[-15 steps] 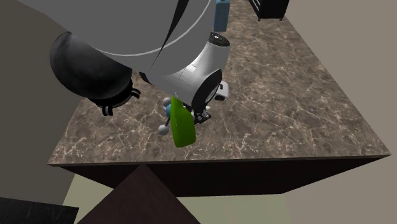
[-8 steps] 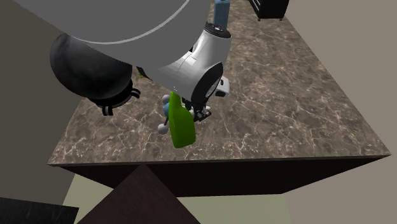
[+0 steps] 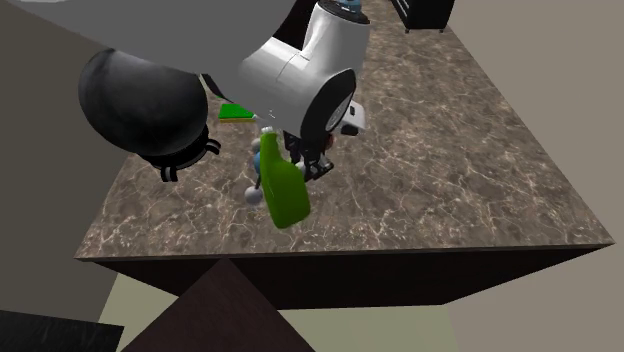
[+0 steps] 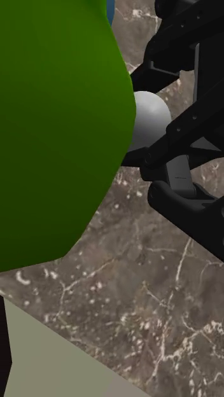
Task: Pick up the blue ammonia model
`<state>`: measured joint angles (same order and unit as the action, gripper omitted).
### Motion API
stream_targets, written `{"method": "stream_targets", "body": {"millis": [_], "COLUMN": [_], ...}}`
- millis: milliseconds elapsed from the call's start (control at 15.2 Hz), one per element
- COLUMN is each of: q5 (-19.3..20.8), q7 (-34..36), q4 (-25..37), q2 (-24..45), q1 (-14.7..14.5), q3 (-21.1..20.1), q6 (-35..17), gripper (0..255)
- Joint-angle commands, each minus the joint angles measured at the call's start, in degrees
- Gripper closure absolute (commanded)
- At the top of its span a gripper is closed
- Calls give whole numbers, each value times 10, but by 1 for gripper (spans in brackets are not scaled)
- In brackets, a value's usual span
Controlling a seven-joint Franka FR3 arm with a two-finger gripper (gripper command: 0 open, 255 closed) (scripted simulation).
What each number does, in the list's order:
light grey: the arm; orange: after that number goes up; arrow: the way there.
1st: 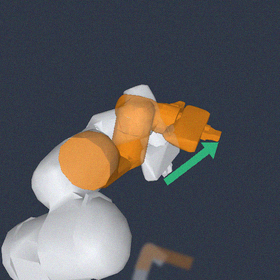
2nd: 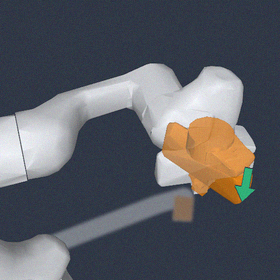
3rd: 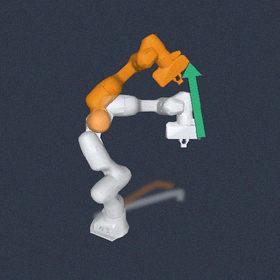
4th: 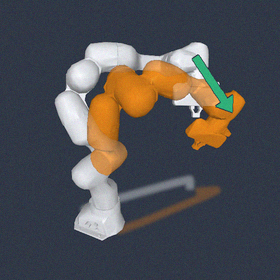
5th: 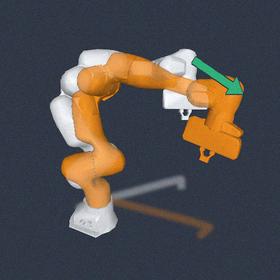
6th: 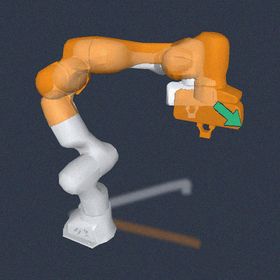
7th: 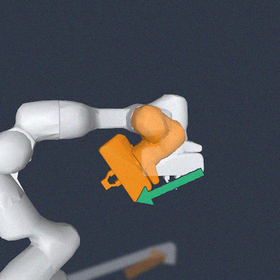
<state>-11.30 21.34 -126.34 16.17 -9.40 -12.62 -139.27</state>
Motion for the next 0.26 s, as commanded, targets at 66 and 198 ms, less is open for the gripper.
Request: {"method": "stream_targets", "body": {"millis": [66,198], "q5": [-1,-1], "q7": [3,3], "q4": [3,3], "q2": [-17,-18], "q1": [1,1], "q3": [-1,-1], "q6": [20,21], "gripper": [255,255]}}
